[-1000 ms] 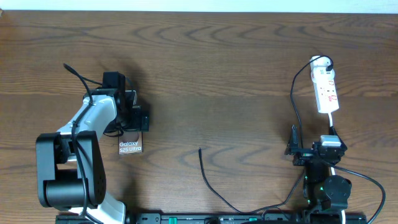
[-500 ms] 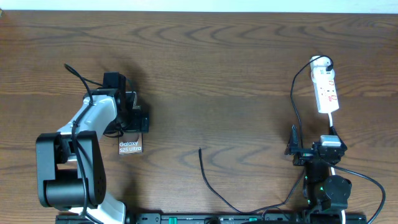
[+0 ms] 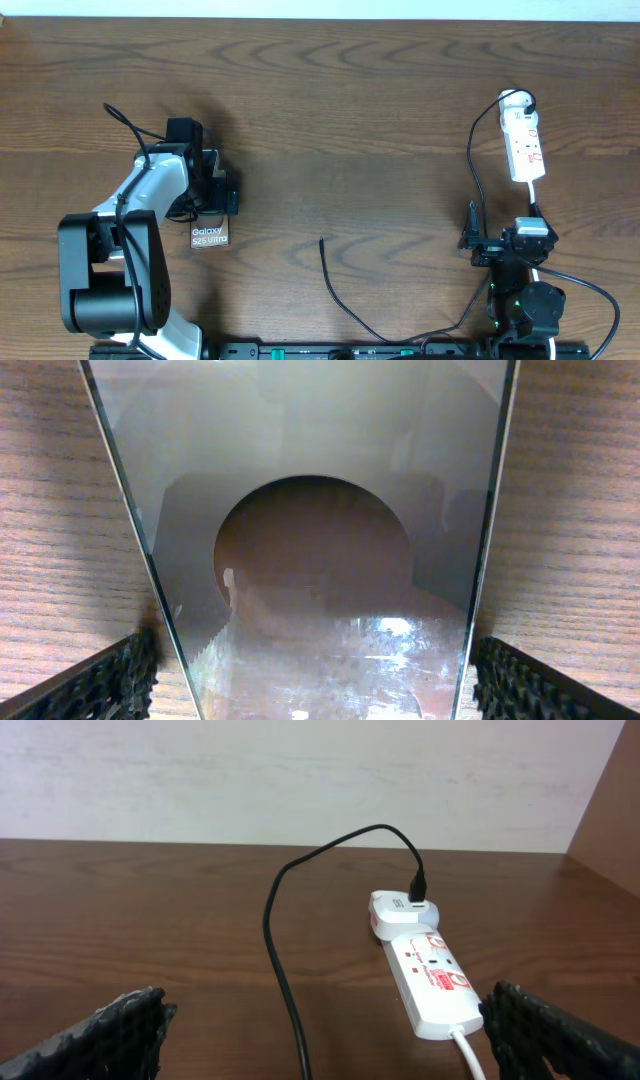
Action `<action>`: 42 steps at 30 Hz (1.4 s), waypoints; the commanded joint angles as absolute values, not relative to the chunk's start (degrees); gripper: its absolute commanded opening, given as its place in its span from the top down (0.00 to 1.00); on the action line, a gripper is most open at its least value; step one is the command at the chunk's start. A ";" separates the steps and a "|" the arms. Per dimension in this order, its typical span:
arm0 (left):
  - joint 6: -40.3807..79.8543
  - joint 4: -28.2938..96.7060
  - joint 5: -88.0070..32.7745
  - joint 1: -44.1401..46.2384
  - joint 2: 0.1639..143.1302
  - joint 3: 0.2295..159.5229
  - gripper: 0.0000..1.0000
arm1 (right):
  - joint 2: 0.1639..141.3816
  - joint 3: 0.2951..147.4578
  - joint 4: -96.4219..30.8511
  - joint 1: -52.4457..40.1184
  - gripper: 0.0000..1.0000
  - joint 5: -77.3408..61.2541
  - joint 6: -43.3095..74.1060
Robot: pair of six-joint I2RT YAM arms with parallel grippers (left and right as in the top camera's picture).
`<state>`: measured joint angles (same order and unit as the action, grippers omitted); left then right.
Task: Plug charger to phone and switch on socket
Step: 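Lower the left gripper onto the phone and align fingers on its sides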
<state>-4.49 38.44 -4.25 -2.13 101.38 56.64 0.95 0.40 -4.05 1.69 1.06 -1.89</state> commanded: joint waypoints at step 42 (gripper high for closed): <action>-3.79 35.53 -4.01 -2.04 101.82 53.76 0.01 | 0.49 0.32 -4.27 1.50 0.01 1.15 -1.37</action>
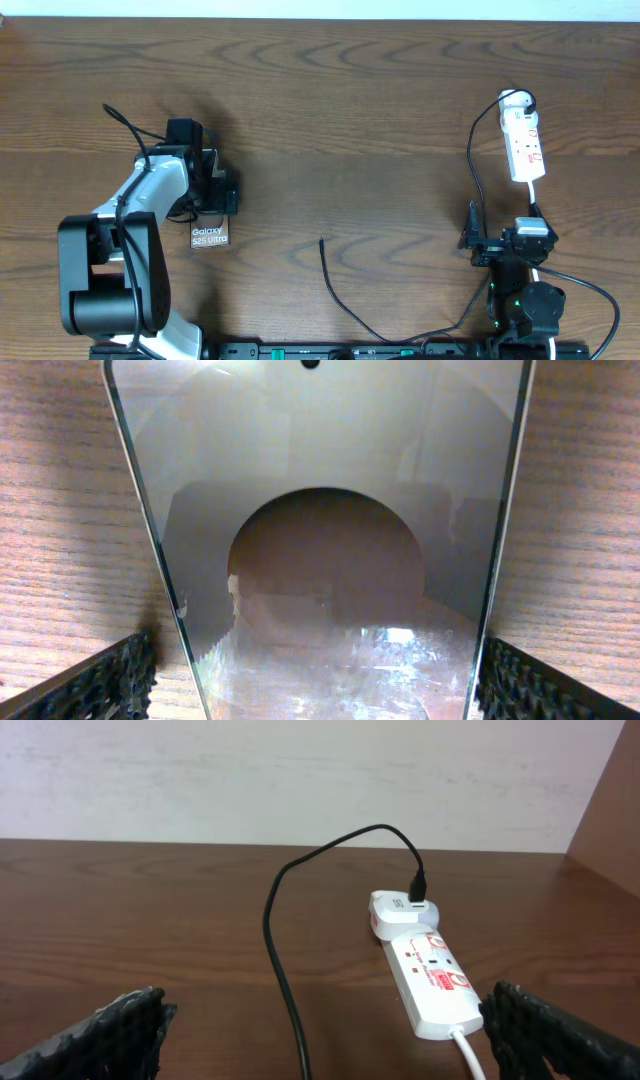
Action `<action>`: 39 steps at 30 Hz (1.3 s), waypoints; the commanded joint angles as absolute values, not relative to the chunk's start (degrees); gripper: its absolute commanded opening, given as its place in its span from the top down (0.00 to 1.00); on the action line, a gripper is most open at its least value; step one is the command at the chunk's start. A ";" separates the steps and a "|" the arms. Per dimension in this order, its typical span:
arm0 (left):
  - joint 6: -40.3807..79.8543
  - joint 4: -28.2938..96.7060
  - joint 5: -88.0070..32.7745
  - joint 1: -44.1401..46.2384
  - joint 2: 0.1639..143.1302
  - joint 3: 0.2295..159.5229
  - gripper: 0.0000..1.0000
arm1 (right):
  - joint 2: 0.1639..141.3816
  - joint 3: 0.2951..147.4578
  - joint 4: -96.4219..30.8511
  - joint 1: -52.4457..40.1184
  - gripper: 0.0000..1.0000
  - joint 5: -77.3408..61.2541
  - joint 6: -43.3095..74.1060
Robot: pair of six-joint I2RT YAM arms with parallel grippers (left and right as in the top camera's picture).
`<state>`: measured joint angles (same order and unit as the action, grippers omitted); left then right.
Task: Plug charger to phone and switch on socket
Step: 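Lower the left gripper onto the phone and align fingers on its sides, then close the left gripper on the phone's long edges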
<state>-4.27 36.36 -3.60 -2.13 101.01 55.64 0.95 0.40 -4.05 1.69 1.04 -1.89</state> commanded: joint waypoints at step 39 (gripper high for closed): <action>-3.75 35.83 -4.03 -2.04 101.82 53.74 0.12 | 0.49 0.32 -4.27 1.50 0.01 1.15 -1.37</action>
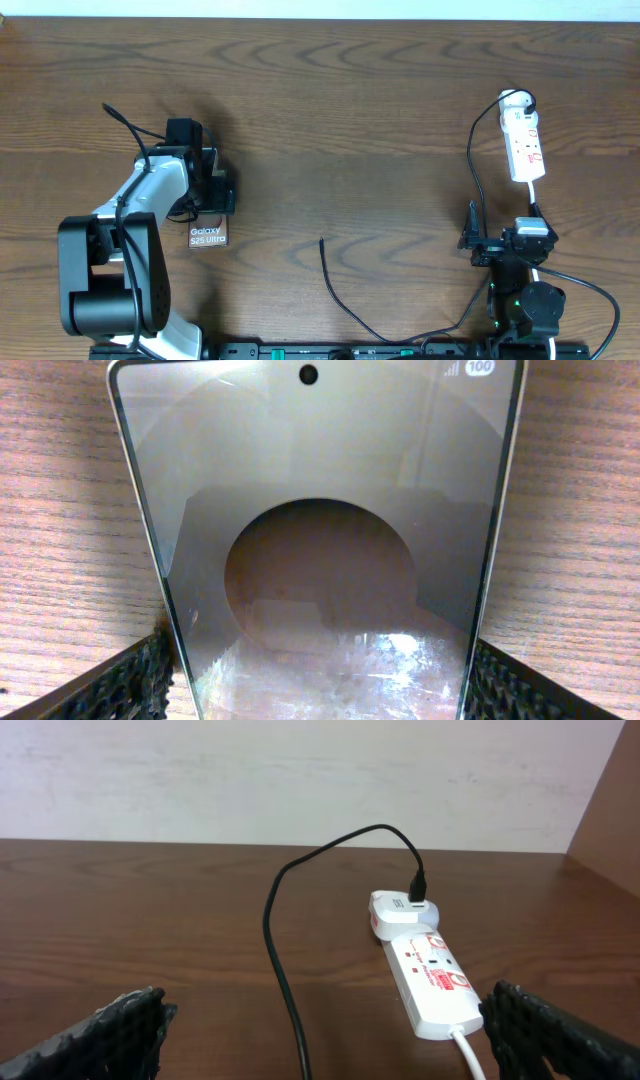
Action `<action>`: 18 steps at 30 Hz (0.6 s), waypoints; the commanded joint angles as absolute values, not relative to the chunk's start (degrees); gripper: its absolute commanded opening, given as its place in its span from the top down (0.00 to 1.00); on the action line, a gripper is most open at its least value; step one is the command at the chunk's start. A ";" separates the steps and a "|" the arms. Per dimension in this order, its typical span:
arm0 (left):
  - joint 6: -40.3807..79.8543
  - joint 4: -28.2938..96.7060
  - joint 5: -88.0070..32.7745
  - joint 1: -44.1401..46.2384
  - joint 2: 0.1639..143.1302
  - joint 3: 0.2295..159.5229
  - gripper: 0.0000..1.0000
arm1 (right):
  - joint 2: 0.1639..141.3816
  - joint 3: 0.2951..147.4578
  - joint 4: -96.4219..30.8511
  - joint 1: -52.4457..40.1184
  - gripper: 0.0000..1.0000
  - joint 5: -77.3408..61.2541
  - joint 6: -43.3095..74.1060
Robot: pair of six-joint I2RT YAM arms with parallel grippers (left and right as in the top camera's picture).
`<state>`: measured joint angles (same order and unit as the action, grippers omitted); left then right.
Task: Plug charger to phone and switch on socket
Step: 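Close the left gripper on the phone's long edges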
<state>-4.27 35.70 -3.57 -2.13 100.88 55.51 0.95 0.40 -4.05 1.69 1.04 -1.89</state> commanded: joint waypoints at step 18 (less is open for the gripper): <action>-3.77 35.42 -4.03 -2.04 101.82 52.71 0.02 | 0.49 0.32 -4.27 1.50 0.01 1.13 -1.34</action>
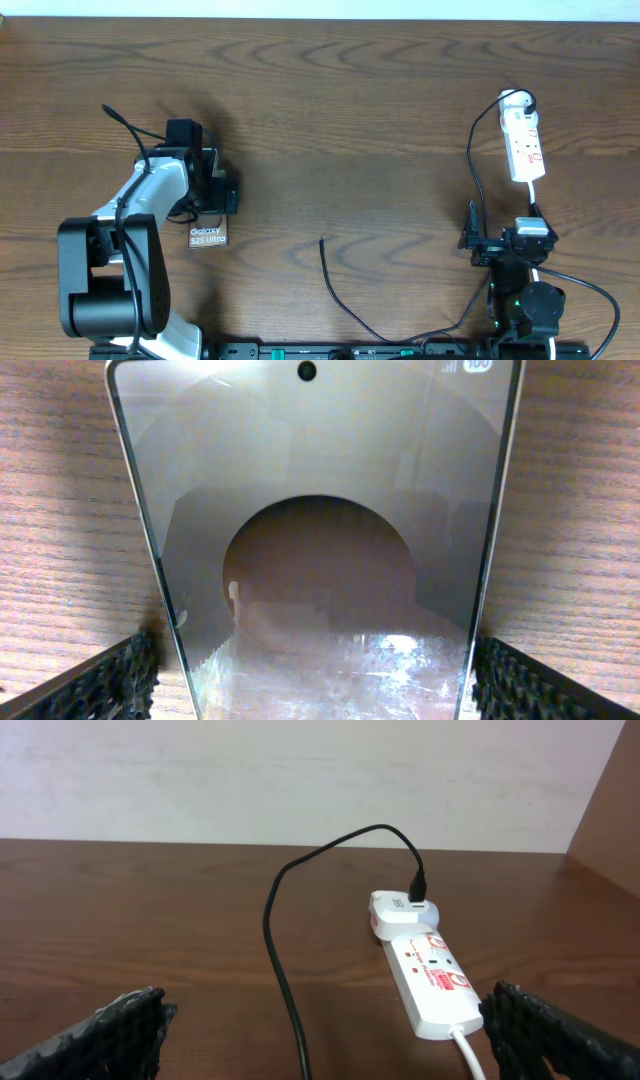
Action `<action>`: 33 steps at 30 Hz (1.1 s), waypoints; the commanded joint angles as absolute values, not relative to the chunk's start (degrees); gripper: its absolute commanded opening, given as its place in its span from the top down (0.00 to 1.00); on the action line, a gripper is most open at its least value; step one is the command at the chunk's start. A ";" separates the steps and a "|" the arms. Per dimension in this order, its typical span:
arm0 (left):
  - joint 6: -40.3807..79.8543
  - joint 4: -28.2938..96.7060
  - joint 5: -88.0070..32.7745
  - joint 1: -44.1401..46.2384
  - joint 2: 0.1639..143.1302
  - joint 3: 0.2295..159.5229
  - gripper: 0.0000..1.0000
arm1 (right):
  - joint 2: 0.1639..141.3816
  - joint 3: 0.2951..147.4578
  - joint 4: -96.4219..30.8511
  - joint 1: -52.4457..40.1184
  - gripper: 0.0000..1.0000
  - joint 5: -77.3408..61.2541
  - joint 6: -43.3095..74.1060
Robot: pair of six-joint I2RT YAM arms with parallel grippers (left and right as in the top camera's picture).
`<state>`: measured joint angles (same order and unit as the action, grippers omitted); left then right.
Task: Plug charger to phone and switch on socket
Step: 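Close the left gripper on the phone's long edges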
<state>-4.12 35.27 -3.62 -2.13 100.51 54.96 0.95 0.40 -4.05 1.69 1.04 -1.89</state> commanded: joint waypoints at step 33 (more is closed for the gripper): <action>-4.69 35.44 -4.03 -2.04 101.82 52.71 0.00 | 0.49 0.32 -4.27 1.50 0.01 1.15 -1.37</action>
<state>-4.32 35.24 -3.62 -2.13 100.51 54.92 0.95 0.40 -4.05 1.69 1.04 -1.89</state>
